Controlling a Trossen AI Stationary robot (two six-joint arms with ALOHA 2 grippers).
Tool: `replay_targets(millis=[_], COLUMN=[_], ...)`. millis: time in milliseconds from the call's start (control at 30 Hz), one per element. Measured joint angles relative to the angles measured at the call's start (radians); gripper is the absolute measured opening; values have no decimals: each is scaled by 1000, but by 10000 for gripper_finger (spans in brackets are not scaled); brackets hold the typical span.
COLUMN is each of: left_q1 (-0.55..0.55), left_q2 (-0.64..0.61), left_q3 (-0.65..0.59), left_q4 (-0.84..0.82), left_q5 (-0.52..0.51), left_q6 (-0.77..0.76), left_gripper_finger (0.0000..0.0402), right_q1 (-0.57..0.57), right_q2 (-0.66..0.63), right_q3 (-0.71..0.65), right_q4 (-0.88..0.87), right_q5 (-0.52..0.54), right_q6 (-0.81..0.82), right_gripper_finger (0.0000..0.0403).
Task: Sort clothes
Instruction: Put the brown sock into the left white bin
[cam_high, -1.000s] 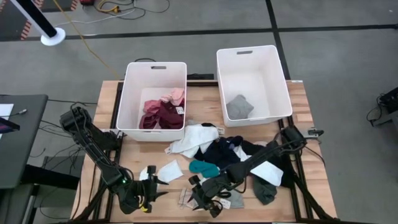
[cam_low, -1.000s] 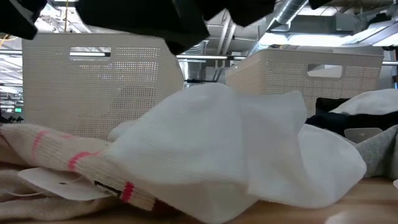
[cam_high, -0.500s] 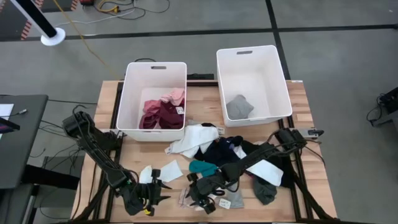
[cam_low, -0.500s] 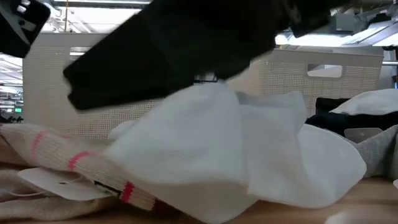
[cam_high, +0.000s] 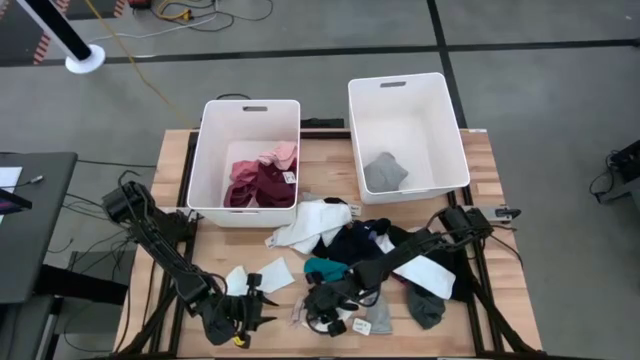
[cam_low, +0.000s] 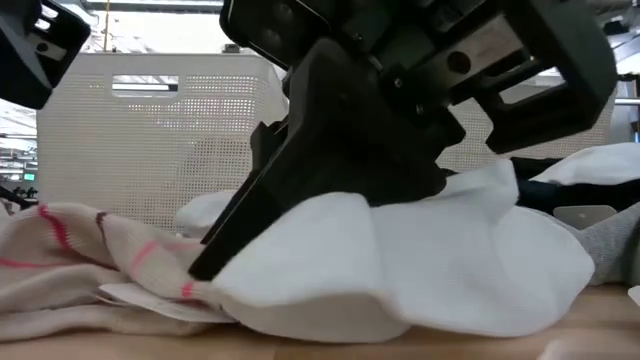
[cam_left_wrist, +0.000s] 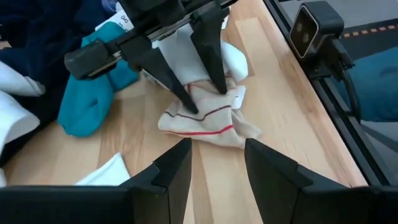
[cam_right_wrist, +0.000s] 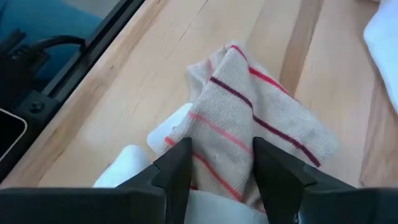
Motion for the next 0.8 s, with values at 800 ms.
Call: replay_targets(millis=[800], left_q1=[19], left_q2=[0], left_q3=[0], left_q4=[73], left_q5=[26], left_q6=[78], left_gripper_finger=[144], right_q1=[-19], right_q2=[0], right_q3=[112], right_q4=[-158], right_q5=[7], right_q6=[-83], right_gripper_finger=[22])
